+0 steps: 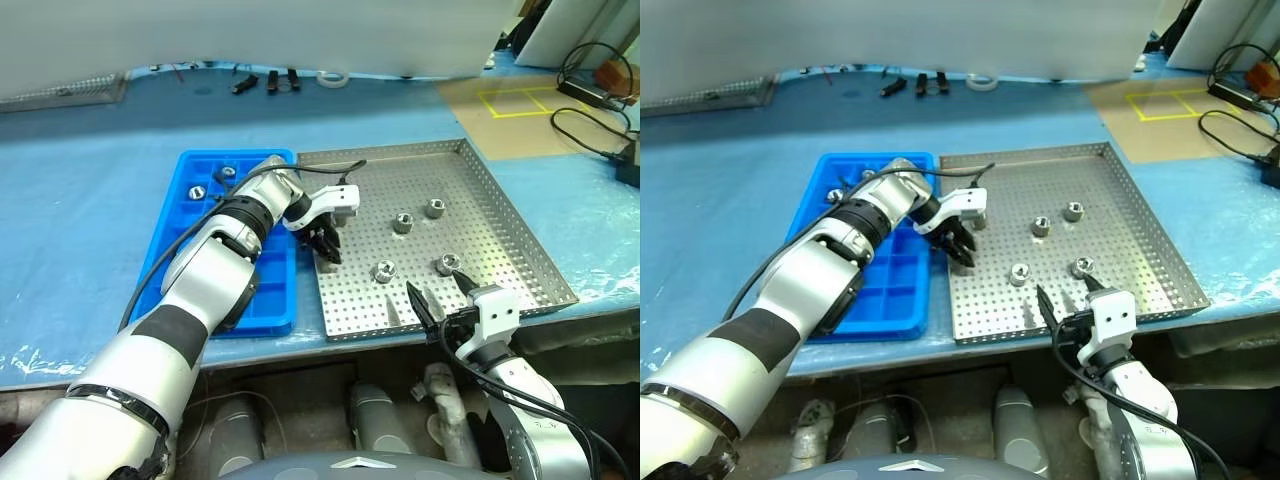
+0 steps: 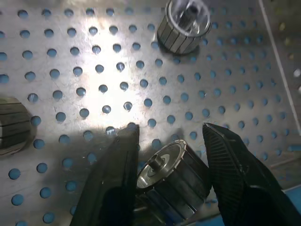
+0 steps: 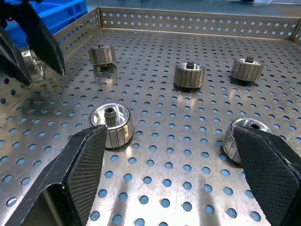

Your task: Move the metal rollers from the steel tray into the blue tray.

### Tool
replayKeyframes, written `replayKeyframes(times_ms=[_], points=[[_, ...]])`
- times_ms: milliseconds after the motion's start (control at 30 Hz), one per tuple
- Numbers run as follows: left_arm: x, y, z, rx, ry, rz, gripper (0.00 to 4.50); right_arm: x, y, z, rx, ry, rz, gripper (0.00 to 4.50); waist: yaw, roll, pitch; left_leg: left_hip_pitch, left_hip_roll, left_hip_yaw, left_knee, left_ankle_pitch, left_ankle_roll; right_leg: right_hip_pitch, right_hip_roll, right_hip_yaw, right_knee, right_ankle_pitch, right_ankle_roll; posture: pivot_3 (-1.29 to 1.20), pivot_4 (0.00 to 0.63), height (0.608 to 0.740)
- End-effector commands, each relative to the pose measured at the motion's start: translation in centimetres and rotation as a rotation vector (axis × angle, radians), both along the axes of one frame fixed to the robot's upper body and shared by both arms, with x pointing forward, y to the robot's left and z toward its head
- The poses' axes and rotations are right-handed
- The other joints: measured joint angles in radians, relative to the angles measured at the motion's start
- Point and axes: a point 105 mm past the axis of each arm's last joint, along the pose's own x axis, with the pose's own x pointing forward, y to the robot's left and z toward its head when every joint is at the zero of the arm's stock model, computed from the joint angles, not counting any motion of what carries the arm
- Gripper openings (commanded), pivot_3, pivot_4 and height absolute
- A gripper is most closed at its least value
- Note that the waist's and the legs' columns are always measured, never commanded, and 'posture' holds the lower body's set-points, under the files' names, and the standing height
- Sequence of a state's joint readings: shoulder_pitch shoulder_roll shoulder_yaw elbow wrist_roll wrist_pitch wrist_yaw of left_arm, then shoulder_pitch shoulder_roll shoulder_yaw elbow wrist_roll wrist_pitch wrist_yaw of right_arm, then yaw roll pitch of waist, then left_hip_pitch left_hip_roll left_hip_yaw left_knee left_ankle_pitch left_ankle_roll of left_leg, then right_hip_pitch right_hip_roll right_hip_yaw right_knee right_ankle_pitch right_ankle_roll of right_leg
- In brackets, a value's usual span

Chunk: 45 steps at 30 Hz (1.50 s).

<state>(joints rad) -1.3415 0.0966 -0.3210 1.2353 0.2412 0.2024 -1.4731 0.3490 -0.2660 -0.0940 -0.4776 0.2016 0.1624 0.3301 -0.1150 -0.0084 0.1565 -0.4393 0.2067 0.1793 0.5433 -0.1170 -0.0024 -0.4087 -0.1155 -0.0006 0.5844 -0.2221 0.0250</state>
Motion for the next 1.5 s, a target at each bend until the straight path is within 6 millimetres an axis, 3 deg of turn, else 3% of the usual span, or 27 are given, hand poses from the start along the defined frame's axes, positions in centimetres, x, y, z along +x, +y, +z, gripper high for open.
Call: replayKeyframes(times_ms=[33, 233, 467, 767, 967, 1200, 1333, 1500], points=[[0.1, -1.3, 4.3, -0.175, -0.035, -0.036, 1.75, 0.1, 0.4, 1.9, 0.009, -0.064, 0.048, 4.50, 0.003, 0.000, 0.000, 0.000, 0.000, 0.000, 0.000, 0.000, 0.000, 0.000, -0.001, 0.000, 0.000, 0.000, 0.000, -0.50, 0.150, 0.740], [-0.4, -0.9, 7.2, -0.367, 0.009, -0.067, 1.75, 0.4, 2.2, 5.2, 0.012, -0.128, 0.192, 4.50, 0.026, 0.000, 0.000, 0.000, -0.001, 0.001, 0.001, -0.001, 0.001, 0.000, -0.002, 0.001, 0.000, 0.000, 0.000, -0.46, 0.150, 0.740], [-0.7, 1.2, 9.5, -0.573, -0.054, -0.027, 1.75, 1.6, 4.1, 9.7, -0.030, -0.202, 0.400, 4.50, 0.065, 0.002, 0.001, 0.002, 0.000, 0.001, 0.000, 0.000, 0.001, 0.001, -0.001, 0.000, 0.002, 0.000, 0.000, -0.33, 0.150, 0.740], [-1.1, 6.9, 9.7, -0.755, -0.243, 0.288, 1.75, 3.7, 7.2, 10.3, -0.073, -0.149, 0.698, 4.50, 0.159, 0.007, 0.005, 0.002, 0.001, 0.001, 0.001, 0.000, 0.001, 0.001, -0.001, -0.001, 0.004, 0.000, -0.001, -0.05, 0.150, 0.740], [-0.2, 10.1, 8.5, -0.776, -0.416, 0.559, 1.75, 5.0, 8.9, 10.0, -0.074, -0.126, 0.821, 4.50, 0.221, 0.008, 0.005, 0.000, 0.001, -0.001, 0.002, 0.001, -0.001, 0.002, -0.001, -0.004, 0.005, 0.000, -0.001, 0.11, 0.150, 0.740], [1.1, 13.7, 5.7, -0.716, -0.509, 0.836, 1.75, 6.2, 10.1, 9.4, -0.075, -0.121, 0.841, 4.50, 0.248, 0.008, 0.005, -0.001, 0.002, -0.003, 0.002, 0.003, -0.004, 0.002, -0.001, -0.007, 0.007, 0.000, 0.000, 0.15, 0.150, 0.740], [1.0, 14.3, 3.5, -0.651, -0.499, 0.874, 1.75, 6.0, 10.3, 9.3, -0.070, -0.116, 0.852, 4.50, 0.250, 0.008, 0.005, -0.001, 0.002, -0.004, 0.002, 0.004, -0.005, 0.002, -0.001, -0.008, 0.007, 0.000, 0.000, 0.15, 0.150, 0.740], [1.6, 15.2, 2.3, -0.601, -0.491, 0.947, 1.75, 6.1, 9.8, 9.1, -0.078, -0.106, 0.828, 4.50, 0.252, 0.008, 0.005, -0.001, 0.002, -0.005, 0.002, 0.004, -0.005, 0.002, -0.001, -0.008, 0.007, 0.000, 0.000, 0.14, 0.150, 0.740]])
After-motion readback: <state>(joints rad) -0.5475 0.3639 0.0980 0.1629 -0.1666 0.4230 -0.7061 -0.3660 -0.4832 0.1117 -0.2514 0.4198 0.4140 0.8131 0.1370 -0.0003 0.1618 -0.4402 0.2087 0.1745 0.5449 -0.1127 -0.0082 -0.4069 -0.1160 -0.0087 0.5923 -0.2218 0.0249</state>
